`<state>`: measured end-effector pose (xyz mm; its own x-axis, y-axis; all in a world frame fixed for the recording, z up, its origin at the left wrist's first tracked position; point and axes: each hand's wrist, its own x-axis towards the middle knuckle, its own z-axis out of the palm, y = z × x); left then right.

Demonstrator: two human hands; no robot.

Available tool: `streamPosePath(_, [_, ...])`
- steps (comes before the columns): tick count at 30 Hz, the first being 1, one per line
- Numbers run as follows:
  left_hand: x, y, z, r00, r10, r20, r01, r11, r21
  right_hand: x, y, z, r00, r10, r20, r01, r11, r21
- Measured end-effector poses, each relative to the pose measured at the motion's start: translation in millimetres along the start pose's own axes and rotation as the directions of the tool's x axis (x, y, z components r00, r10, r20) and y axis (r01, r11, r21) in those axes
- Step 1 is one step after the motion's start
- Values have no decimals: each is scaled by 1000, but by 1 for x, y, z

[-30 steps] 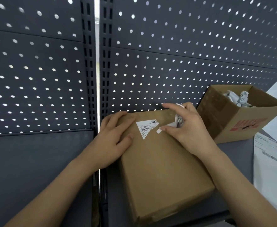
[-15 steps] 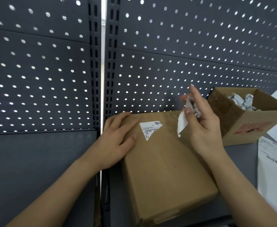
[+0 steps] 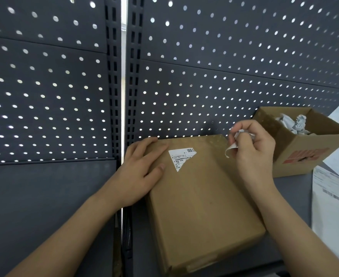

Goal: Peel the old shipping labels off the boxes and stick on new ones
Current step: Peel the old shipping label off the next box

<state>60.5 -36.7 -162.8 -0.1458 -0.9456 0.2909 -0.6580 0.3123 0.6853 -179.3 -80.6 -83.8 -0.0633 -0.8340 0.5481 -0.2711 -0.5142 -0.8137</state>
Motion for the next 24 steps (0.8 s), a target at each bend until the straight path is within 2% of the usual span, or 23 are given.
streamPosePath(5, [0, -1, 1, 1000, 4, 1, -4, 1000, 6, -1, -4, 1, 992, 66, 104, -64, 998, -25])
streamPosePath(7, [1, -2, 1, 1000, 8, -2, -8, 1000, 4, -2, -7, 1, 978, 135, 159, -131, 991, -33])
streamPosePath(9, [1, -2, 1, 1000, 13, -9, -13, 1000, 10, -2, -7, 1, 971, 177, 158, -170, 984, -58])
streamPosePath(12, [0, -1, 1, 1000, 14, -10, -14, 1000, 10, 0, -2, 0, 976, 148, 157, -124, 981, -150])
streamPosePath(16, [1, -1, 1, 1000, 15, -5, -15, 1000, 7, 3, 10, 1, 957, 182, 225, -146, 975, -169])
streamPosePath(20, [0, 0, 1, 1000, 12, -12, -12, 1000, 15, 5, 15, 2, 957, 160, 243, -96, 962, -255])
streamPosePath(24, [1, 1, 1, 1000, 13, -15, -13, 1000, 18, 6, 19, 4, 927, 220, 305, -126, 946, -299])
